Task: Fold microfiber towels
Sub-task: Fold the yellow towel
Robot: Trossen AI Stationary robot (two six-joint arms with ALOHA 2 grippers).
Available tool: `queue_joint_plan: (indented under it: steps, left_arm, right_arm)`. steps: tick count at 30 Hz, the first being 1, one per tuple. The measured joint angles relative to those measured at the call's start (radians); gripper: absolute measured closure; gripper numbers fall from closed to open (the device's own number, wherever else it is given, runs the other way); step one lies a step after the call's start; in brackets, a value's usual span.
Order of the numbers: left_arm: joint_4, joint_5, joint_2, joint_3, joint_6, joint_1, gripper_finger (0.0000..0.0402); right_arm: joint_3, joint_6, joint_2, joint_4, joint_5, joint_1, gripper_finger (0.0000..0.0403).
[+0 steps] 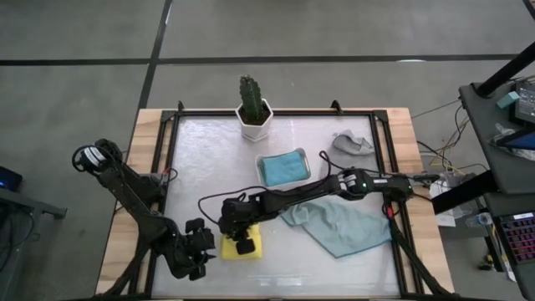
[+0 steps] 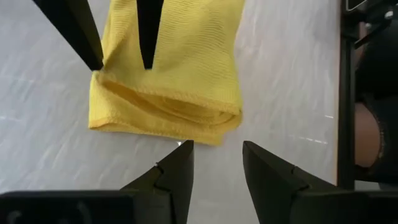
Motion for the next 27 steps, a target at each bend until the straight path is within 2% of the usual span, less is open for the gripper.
queue_joint_plan:
  steps: [8,27]
  left_arm:
    - [0.001,-0.001,0.0,0.022,0.002,0.0,0.0279]
    - [0.0,-0.044,0.006,0.116,0.004,-0.001,0.0279]
  right_arm:
    - [0.0,0.002,-0.045,-0.078,0.002,0.012,0.0298]
    - [0.0,-0.018,-0.052,0.056,0.028,0.024,0.0302]
